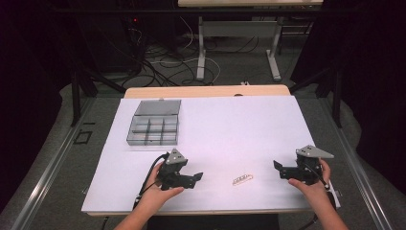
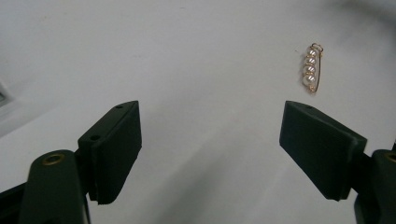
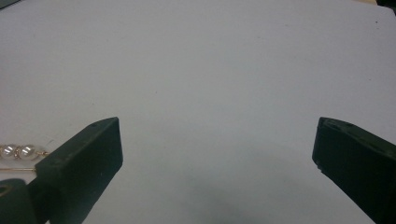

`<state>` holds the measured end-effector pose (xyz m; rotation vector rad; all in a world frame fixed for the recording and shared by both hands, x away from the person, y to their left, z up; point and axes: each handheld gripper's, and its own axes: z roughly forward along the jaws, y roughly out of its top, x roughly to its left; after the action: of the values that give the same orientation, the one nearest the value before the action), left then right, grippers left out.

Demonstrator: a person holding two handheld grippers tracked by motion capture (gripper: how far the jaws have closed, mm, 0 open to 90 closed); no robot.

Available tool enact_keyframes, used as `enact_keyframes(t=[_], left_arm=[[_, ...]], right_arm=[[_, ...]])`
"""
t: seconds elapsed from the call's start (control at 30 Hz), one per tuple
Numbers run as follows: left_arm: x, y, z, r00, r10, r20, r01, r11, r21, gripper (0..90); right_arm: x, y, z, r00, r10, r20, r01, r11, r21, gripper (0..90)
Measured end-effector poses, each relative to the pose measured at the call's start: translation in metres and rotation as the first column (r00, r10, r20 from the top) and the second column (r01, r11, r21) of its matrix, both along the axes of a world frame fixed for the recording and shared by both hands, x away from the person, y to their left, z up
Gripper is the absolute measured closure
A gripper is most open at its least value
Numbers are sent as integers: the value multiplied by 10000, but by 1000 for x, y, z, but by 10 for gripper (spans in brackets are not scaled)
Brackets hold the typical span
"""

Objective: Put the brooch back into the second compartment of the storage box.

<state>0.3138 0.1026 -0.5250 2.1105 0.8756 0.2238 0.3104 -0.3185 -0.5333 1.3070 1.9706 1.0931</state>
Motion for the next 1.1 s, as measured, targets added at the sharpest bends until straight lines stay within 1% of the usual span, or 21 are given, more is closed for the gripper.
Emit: enact_keyframes(t=[0.03, 0.07, 0.1, 0.13, 0.2, 0.23, 0.37, 0.4, 0.47, 0.53, 0.57, 0.6, 0.63, 0.7, 0.73, 0.8, 0.9, 0.93, 1.0, 1.03, 1.1], left_arm=[[1, -4, 0, 10000, -79, -52, 79, 10000, -54, 220], [1, -4, 0, 10000, -79, -52, 79, 10000, -54, 224], [2, -6, 1, 9999, -142, -28, 142, 9999, 73, 227], [3, -11, 1, 9998, -190, -59, 190, 9998, 15, 232], [3, -13, 1, 9997, -234, -65, 234, 9997, 92, 245], [4, -18, 2, 9996, -278, -8, 278, 9993, 233, 257], [7, -23, 2, 9993, -380, 12, 380, 9991, 173, 265], [7, -26, 2, 9994, -340, -91, 342, 9993, 172, 267], [9, -30, 2, 9991, -421, -45, 421, 9989, 195, 271], [10, -34, 2, 9987, -470, -184, 474, 9986, 225, 272], [11, -36, 2, 9986, -524, -102, 526, 9984, 213, 276], [11, -38, 2, 9984, -519, -238, 523, 9985, 177, 281], [12, -40, 2, 9981, -566, -248, 571, 9982, 203, 283], [13, -44, 1, 9974, -667, -266, 673, 9975, 217, 290], [14, -48, 1, 9973, -667, -323, 676, 9974, 266, 296], [15, -50, 1, 9969, -697, -356, 708, 9970, 304, 299], [16, -56, 0, 9968, -747, -293, 757, 9965, 365, 304], [16, -61, 1, 9964, -791, -291, 802, 9959, 409, 307], [17, -63, 1, 9963, -833, -226, 842, 9955, 426, 312], [18, -66, 2, 9955, -916, -229, 926, 9948, 429, 314], [18, -68, 2, 9955, -913, -258, 922, 9950, 379, 315]], right_arm=[[0, 0, 1, 10000, 1, -33, -1, 10000, -19, 12], [0, 0, 0, 10000, 7, 9, -7, 10000, 9, 12], [-1, 0, 0, 10000, -1, -51, 1, 10000, -12, 12], [0, -1, 0, 9999, 93, -69, -93, 10000, 23, 13], [0, -1, 0, 9999, 122, -82, -122, 9999, 19, 13], [0, -1, 0, 9999, 112, -103, -111, 9999, 42, 14], [-1, 0, 0, 10000, 60, -21, -60, 10000, -43, 22], [-1, 0, 1, 9999, 138, -7, -138, 9999, -31, 26], [0, -1, 1, 9999, 156, 53, -156, 9998, -110, 28], [-1, -1, 1, 9999, 133, 2, -132, 9999, -62, 28], [-1, 0, 0, 10000, 80, -20, -80, 9999, -66, 29], [-1, 0, 0, 9999, 136, -35, -137, 9999, -84, 29], [0, 0, -1, 9999, 131, 5, -131, 9998, -155, 29], [0, 0, -1, 9999, 132, -31, -132, 9998, -137, 30], [0, 1, -1, 9997, 200, -117, -202, 9997, -125, 30], [0, 0, -1, 9995, 304, -60, -305, 9993, -194, 31], [0, 1, -2, 9996, 262, -107, -264, 9996, -131, 33], [1, 1, -2, 9997, 237, -106, -238, 9996, -166, 34], [1, 0, -3, 9997, 226, -127, -228, 9995, -215, 36], [1, 0, -3, 9996, 249, -133, -251, 9995, -179, 37], [1, 0, -3, 9995, 270, -141, -273, 9995, -178, 40]])
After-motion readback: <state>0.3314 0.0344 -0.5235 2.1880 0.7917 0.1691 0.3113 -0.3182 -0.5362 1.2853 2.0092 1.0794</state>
